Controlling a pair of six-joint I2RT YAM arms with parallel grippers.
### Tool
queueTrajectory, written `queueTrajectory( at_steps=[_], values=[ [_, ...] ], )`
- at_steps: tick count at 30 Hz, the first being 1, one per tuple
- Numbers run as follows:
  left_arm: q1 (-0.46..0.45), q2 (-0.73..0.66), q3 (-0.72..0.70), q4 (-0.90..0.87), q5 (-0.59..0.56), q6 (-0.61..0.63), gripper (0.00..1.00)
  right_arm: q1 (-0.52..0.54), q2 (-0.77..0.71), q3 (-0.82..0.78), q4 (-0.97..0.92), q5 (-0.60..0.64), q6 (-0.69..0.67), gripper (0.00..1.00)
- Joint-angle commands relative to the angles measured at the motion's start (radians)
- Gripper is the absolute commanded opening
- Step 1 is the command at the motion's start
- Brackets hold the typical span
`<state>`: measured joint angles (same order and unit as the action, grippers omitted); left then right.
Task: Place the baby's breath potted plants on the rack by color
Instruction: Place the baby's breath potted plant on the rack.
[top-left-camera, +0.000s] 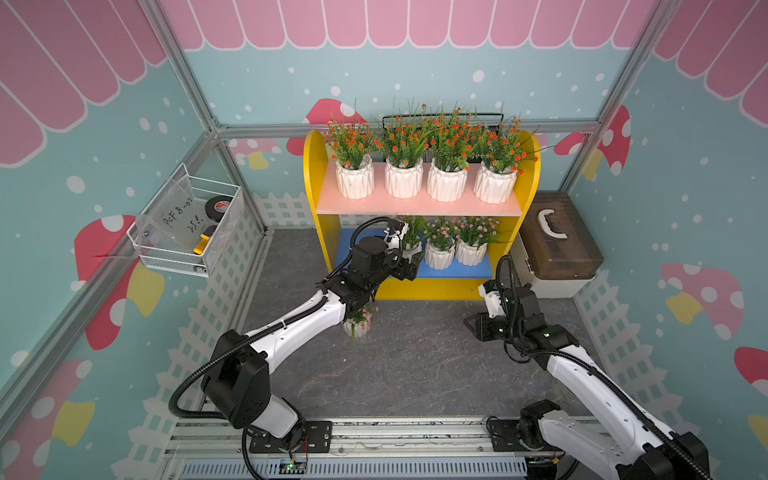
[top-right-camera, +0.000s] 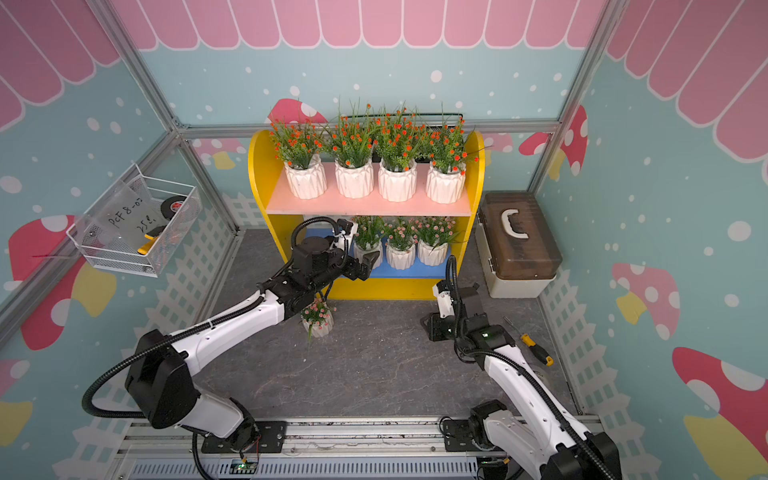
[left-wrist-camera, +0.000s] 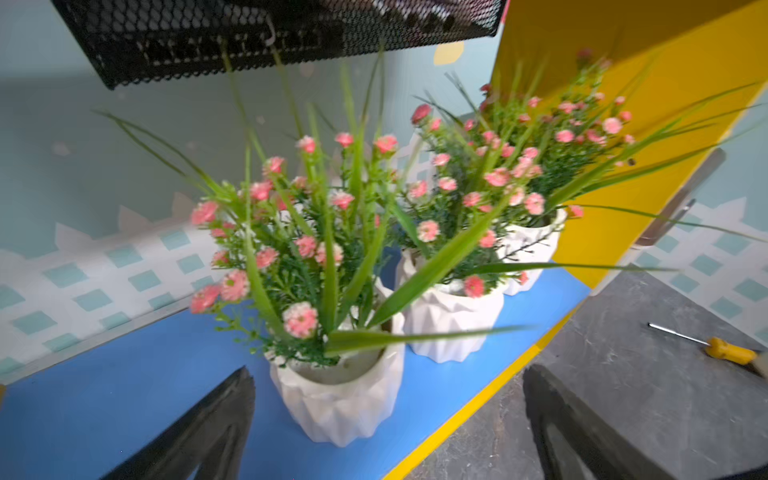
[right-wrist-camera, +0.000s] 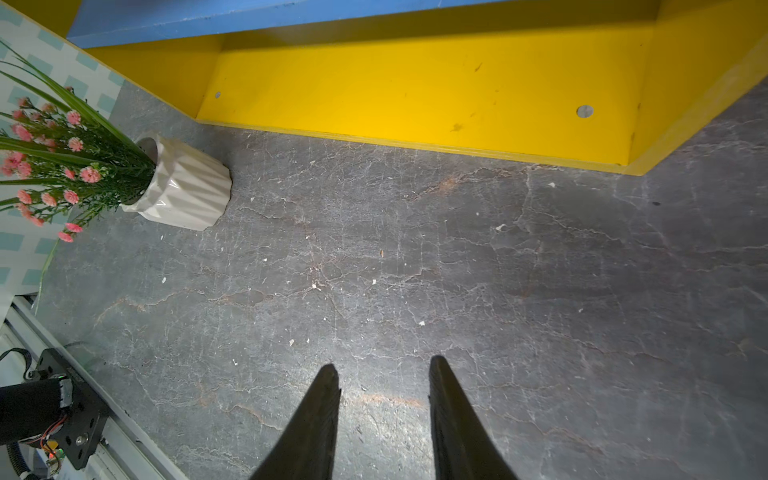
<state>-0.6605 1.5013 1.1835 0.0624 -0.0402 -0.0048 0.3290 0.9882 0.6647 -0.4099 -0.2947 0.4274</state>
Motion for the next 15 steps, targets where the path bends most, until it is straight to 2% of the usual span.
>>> queueTrajectory(
  at_steps=[1, 6, 15],
  values=[
    [-0.036, -0.073, -0.049, -0.064, -0.060, 0.027, 0.99, 0.035, 0.041, 0.017, 0.064, -0.030, 0.018, 0.35],
    [-0.058, -0.212, -0.194, -0.043, -0.099, -0.025, 0.99, 0.127, 0.135, 0.067, 0.118, 0.008, 0.037, 0.35],
    [-0.073, -0.537, -0.479, -0.058, -0.261, -0.150, 0.99, 0.256, 0.330, 0.167, 0.239, 0.031, 0.078, 0.33]
  ],
)
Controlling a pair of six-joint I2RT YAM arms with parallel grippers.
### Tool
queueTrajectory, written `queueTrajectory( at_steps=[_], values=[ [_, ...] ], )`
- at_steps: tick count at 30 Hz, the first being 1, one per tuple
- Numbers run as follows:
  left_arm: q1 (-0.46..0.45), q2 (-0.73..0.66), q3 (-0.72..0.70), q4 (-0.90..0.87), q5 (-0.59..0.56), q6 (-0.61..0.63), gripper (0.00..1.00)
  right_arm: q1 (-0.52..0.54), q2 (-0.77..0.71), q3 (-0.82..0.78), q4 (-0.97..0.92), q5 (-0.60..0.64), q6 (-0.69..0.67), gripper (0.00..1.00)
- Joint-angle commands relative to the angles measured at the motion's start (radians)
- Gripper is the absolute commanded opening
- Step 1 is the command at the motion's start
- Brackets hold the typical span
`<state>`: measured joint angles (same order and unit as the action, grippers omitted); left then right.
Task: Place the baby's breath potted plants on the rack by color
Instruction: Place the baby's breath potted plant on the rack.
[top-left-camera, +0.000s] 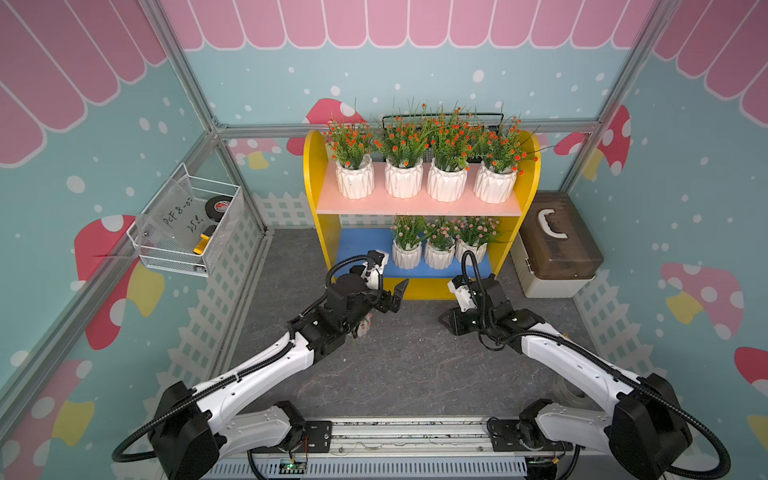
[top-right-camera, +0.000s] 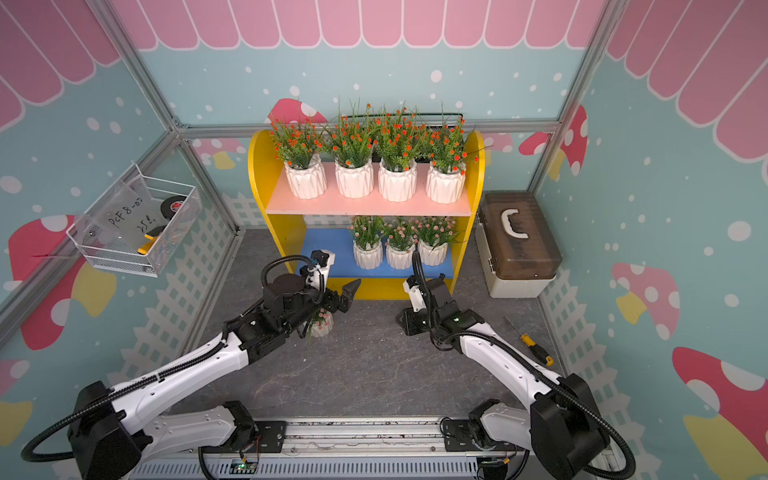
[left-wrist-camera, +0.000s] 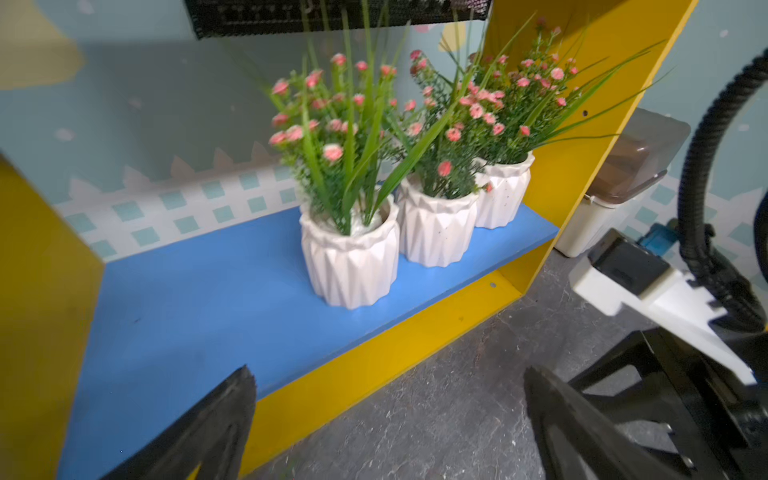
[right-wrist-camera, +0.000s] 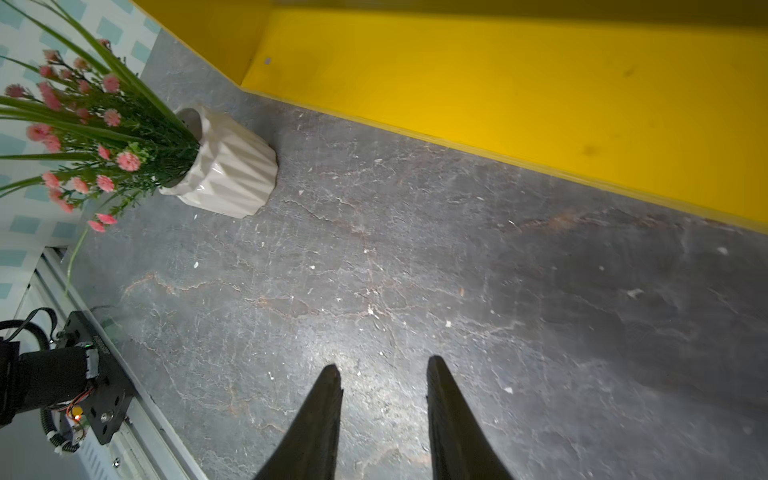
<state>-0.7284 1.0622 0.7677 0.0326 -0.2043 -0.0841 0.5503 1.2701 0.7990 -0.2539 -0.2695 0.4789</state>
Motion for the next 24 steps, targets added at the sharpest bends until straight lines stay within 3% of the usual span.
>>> queueTrajectory(
  at_steps=[1, 12, 24],
  values=[
    [-0.006, -0.136, -0.088, -0.045, -0.109, -0.087, 0.99, 0.046, 0.069, 0.038, 0.103, 0.006, 0.034, 0.33],
    [-0.009, -0.466, -0.231, -0.219, -0.248, -0.197, 0.99, 0.181, 0.324, 0.153, 0.277, 0.007, 0.105, 0.30],
    [-0.009, -0.461, -0.209, -0.340, -0.279, -0.243, 0.99, 0.253, 0.537, 0.346, 0.311, -0.005, 0.122, 0.29]
  ],
)
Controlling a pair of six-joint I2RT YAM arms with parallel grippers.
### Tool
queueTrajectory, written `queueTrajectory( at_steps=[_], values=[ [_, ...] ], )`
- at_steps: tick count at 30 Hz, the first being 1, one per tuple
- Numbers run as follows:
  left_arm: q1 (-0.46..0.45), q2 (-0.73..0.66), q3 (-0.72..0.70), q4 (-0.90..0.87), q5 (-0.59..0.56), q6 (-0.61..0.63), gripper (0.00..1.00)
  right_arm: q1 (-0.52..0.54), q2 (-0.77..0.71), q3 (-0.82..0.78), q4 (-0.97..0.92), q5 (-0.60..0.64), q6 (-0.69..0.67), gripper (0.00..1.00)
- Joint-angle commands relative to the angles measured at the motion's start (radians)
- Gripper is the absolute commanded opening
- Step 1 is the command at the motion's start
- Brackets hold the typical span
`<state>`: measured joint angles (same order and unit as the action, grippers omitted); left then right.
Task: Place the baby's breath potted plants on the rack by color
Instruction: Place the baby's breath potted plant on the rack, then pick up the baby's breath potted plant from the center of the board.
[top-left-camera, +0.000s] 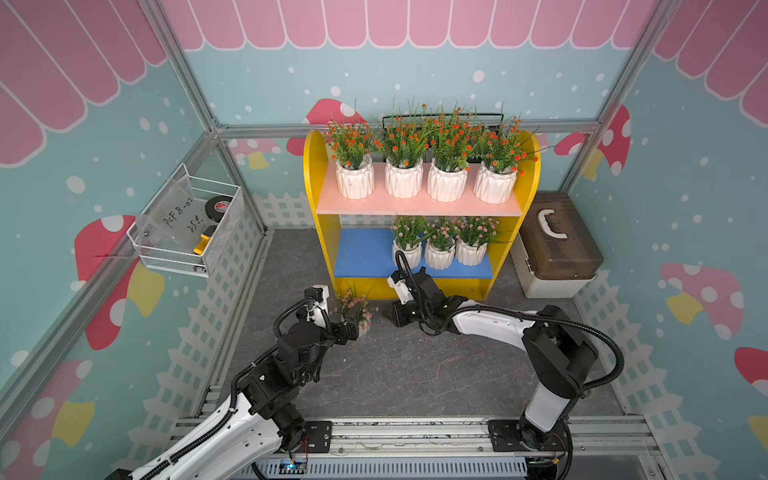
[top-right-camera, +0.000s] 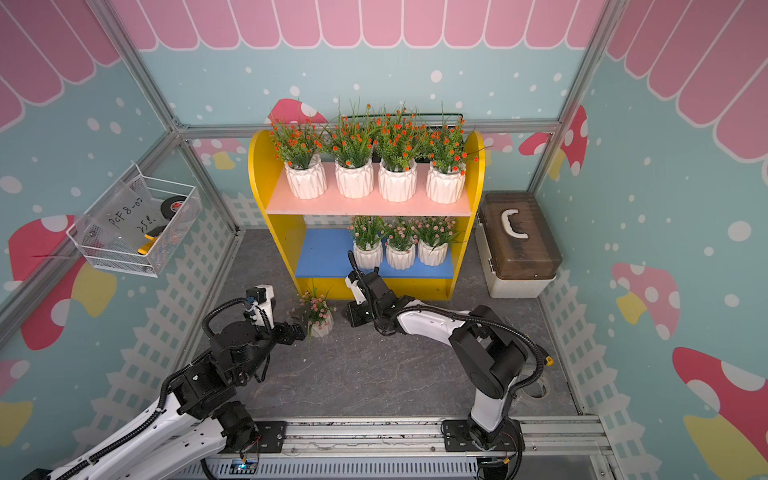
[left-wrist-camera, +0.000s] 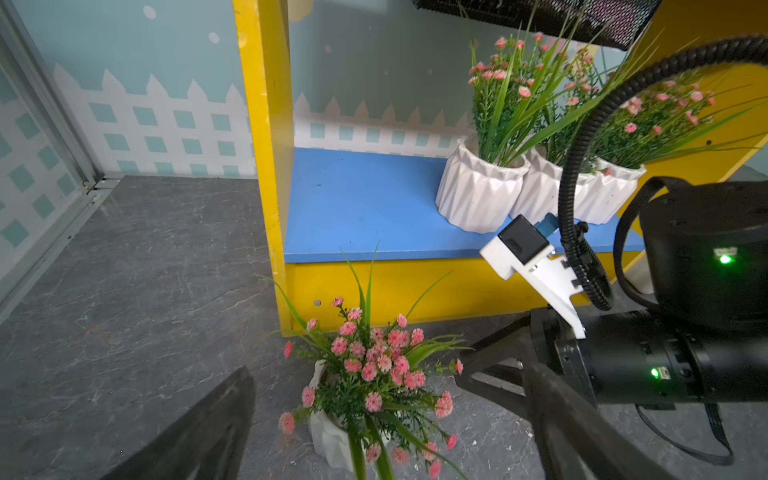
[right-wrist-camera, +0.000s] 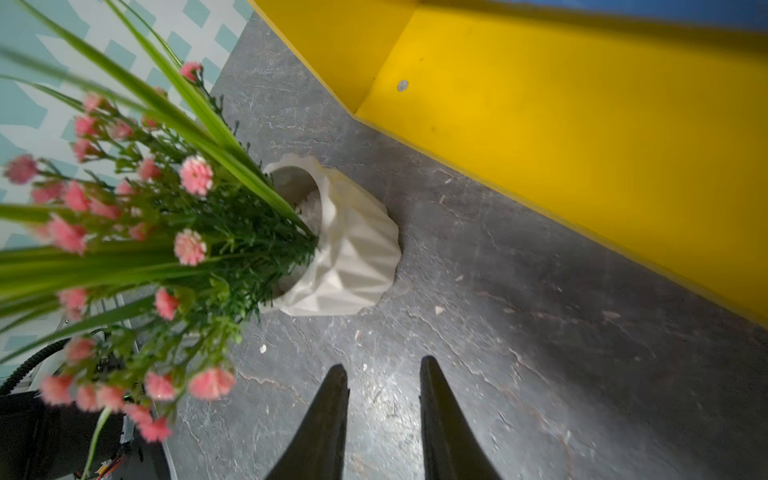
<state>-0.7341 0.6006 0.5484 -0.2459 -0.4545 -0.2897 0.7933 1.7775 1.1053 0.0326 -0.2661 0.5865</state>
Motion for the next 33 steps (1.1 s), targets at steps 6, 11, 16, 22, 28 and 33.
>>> queueTrajectory(
  at_steps=[6, 11, 16, 22, 28, 33],
  values=[
    [-0.004, -0.010, 0.015, -0.085, -0.026, -0.050, 0.99, 0.019, 0.095, 0.106, 0.022, -0.023, 0.015, 0.28],
    [-0.005, -0.023, 0.013, -0.096, -0.024, -0.054, 0.99, 0.027, 0.147, 0.149, 0.021, -0.034, 0.016, 0.27],
    [-0.004, -0.030, 0.012, -0.104, -0.023, -0.055, 0.99, 0.035, 0.176, 0.184, 0.011, -0.039, 0.016, 0.26],
    [-0.005, -0.038, 0.011, -0.110, -0.020, -0.058, 0.99, 0.046, 0.217, 0.228, -0.014, -0.028, 0.015, 0.26],
    [-0.004, -0.053, 0.009, -0.117, -0.018, -0.060, 0.99, 0.059, 0.249, 0.277, -0.071, 0.016, 0.009, 0.25],
    [-0.005, -0.063, 0.011, -0.125, -0.019, -0.059, 0.99, 0.074, 0.279, 0.325, -0.136, 0.074, 0.003, 0.22]
  ],
)
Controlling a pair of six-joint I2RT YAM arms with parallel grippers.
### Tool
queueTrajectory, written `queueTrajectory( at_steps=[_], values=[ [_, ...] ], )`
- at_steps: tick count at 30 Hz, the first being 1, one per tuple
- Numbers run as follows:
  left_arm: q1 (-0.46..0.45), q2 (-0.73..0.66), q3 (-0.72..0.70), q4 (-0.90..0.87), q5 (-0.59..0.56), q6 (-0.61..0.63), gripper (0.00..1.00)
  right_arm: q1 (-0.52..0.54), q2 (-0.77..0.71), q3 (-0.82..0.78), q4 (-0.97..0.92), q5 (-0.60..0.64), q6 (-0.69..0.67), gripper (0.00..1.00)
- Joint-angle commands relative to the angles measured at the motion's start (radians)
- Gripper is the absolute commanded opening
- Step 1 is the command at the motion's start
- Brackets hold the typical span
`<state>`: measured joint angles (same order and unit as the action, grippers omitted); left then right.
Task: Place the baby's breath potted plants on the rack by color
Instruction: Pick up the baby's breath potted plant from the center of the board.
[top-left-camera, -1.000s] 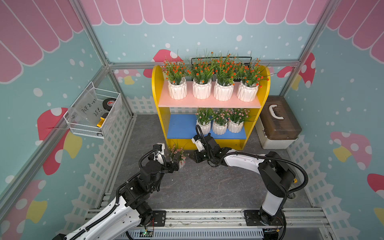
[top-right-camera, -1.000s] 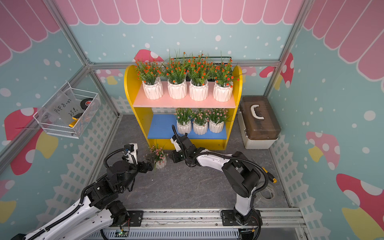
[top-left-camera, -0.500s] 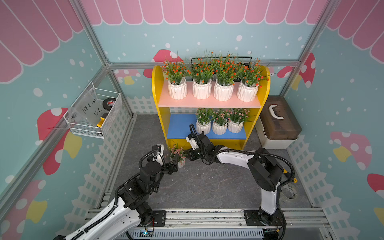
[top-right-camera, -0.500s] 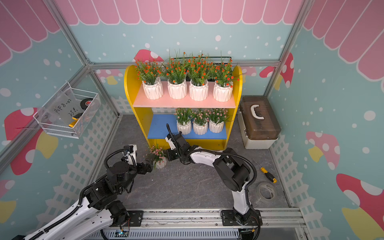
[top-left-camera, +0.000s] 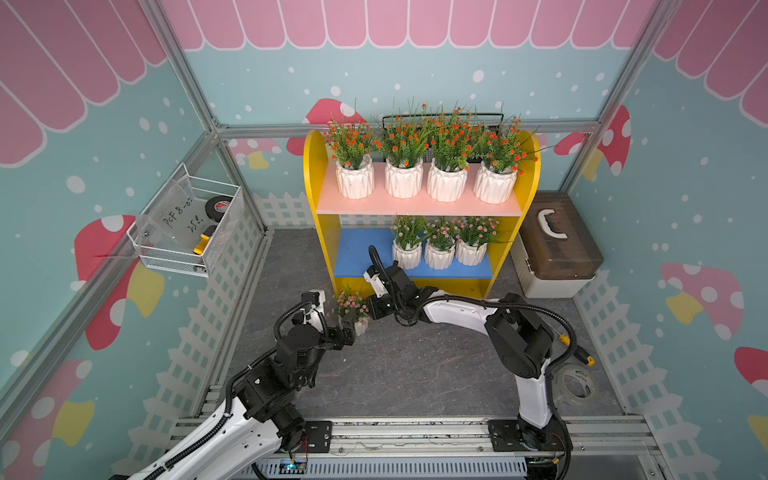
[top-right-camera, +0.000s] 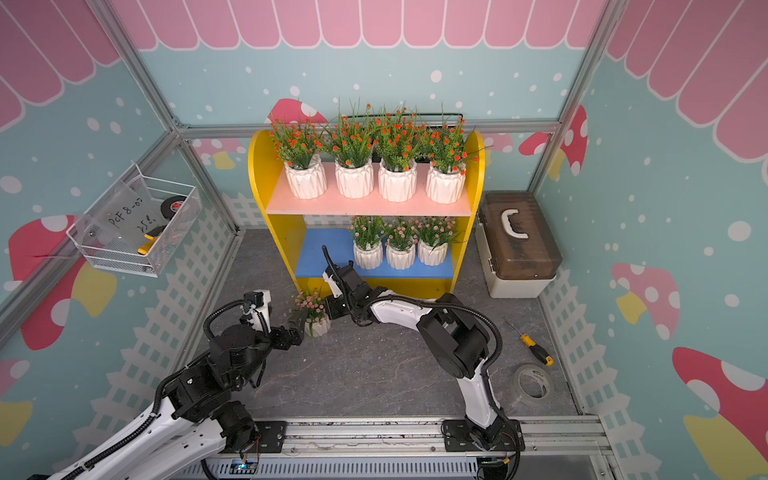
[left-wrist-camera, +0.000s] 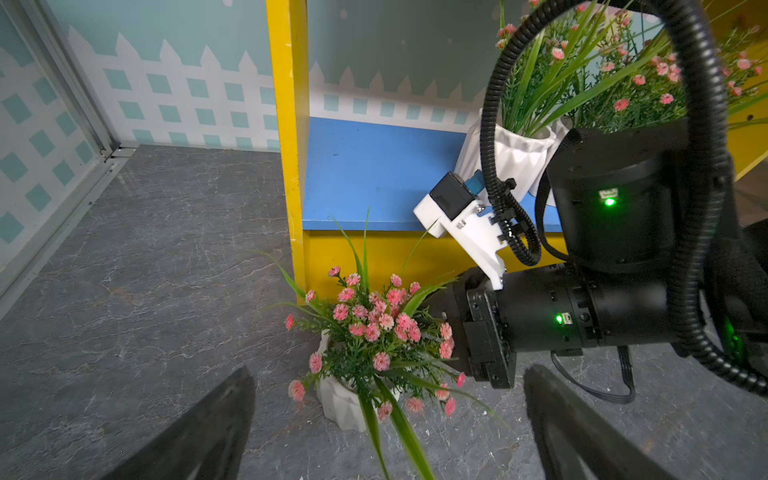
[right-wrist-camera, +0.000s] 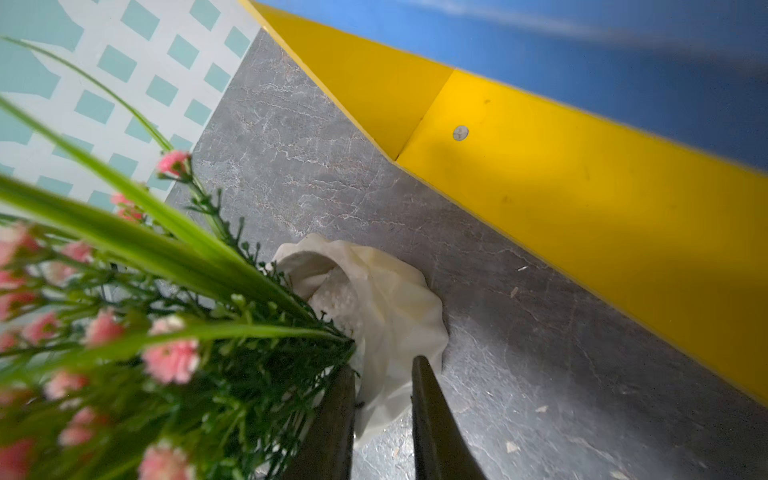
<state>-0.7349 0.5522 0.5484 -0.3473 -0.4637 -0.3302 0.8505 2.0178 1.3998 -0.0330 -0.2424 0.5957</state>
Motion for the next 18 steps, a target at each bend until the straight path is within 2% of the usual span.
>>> queueTrajectory(
  at_steps=[1, 18],
  values=[
    [-0.004, -0.014, 0.010, -0.023, -0.011, -0.021, 0.99, 0.019, 0.042, 0.036, -0.080, 0.059, -0.008, 0.22],
    [-0.003, -0.018, 0.011, -0.022, 0.004, -0.026, 0.99, 0.043, 0.126, 0.168, -0.229, 0.127, -0.039, 0.21]
  ],
)
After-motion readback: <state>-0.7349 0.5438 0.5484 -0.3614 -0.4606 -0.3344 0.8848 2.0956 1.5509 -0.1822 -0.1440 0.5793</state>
